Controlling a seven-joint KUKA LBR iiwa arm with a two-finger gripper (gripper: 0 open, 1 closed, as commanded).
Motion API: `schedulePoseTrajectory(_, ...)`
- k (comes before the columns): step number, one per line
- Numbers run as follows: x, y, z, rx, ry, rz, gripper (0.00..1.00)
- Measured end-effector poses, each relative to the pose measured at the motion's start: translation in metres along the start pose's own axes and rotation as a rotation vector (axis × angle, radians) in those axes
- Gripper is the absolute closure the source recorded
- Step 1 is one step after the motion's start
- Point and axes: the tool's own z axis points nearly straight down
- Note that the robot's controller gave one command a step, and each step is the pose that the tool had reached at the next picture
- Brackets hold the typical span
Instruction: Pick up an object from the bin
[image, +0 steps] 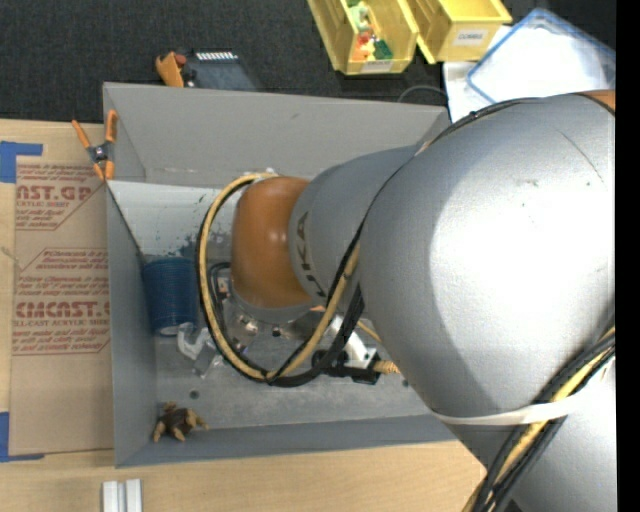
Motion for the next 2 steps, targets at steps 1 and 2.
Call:
schedulePoseTrajectory(1, 0.0084, -0.0093, -0.0561, 0.005, 0.003, 0.012, 1.0)
schedulePoseTrajectory(2, 0.0063, -0.0123, -0.0532, 0.004, 0.001, 0.015, 1.0)
